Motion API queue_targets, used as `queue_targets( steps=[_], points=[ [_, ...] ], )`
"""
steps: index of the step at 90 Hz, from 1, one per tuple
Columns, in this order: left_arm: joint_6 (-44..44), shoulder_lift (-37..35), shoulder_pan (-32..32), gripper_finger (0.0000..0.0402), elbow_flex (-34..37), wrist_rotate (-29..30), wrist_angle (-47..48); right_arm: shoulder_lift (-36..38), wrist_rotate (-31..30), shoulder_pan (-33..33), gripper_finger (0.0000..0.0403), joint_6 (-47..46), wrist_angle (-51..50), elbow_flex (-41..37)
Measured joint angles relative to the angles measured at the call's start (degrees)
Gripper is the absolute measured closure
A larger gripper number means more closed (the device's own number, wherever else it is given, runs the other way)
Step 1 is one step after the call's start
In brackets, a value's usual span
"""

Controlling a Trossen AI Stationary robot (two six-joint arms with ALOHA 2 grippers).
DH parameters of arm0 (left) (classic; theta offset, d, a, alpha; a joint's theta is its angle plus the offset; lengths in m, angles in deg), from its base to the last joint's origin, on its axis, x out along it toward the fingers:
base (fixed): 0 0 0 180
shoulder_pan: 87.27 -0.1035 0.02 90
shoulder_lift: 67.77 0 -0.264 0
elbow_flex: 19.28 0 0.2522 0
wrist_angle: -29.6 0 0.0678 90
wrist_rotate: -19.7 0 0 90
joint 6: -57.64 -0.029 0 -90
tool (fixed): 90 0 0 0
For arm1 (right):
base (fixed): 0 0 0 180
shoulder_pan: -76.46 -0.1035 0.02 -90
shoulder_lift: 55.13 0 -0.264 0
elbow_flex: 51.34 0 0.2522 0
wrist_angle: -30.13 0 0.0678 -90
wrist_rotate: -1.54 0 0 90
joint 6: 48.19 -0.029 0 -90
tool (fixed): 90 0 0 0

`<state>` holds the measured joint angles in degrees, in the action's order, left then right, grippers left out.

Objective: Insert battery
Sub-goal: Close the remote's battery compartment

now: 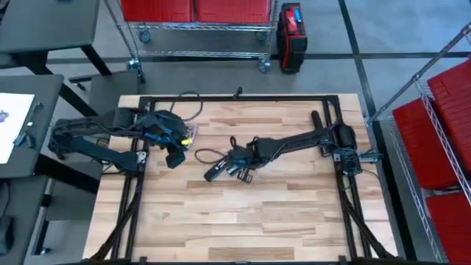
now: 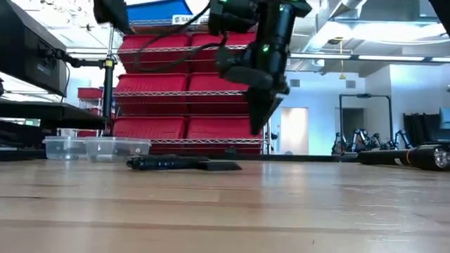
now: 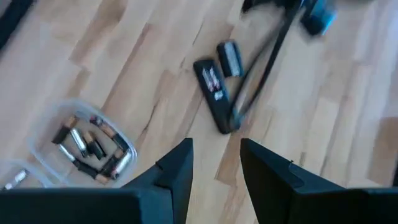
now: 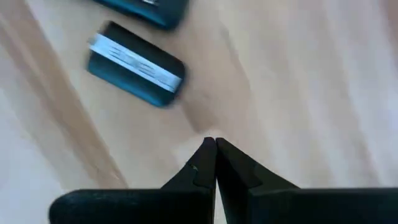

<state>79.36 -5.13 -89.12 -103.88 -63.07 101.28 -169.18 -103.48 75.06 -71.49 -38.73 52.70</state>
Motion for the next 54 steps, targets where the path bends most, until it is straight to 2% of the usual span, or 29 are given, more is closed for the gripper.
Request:
queue_targets(
  steps=[9,18,22,30,38,49,54],
  points=[
    [3.44,-1.81,0.0,0.0287,6.4,-0.06,-6.52,5.24,0.04,3.54,0.0403,3.28,-0.85,-4.49],
    [8.84,-4.79,0.0,0.0287,13.07,-0.11,-14.0,12.89,1.8,8.37,0.0402,4.55,2.38,-14.16],
    [10.32,-5.77,0.09,0.0287,15.93,-0.11,-17.45,16.4,6.21,10.86,0.0399,3.7,6.58,-19.37],
    [11.06,-6.16,1.02,0.0287,20.42,-0.05,-26.0,22.45,22.92,16.18,0.038,0.42,20.22,-30.0],
    [6.1,-4.13,1.69,0.0287,23.97,-0.2,-35.81,24.74,36.03,19.8,0.035,-5.66,37.44,-39.35],
    [-4.82,2.86,2.82,0.0287,27.12,0.0,-47.07,22.99,41.91,21.22,0.0311,-14.5,57.06,-46.12],
    [-7.85,7.06,3.54,0.0287,27.26,-0.03,-50.89,21.4,42.54,20.65,0.0297,-15.65,60.96,-46.55]
  ],
)
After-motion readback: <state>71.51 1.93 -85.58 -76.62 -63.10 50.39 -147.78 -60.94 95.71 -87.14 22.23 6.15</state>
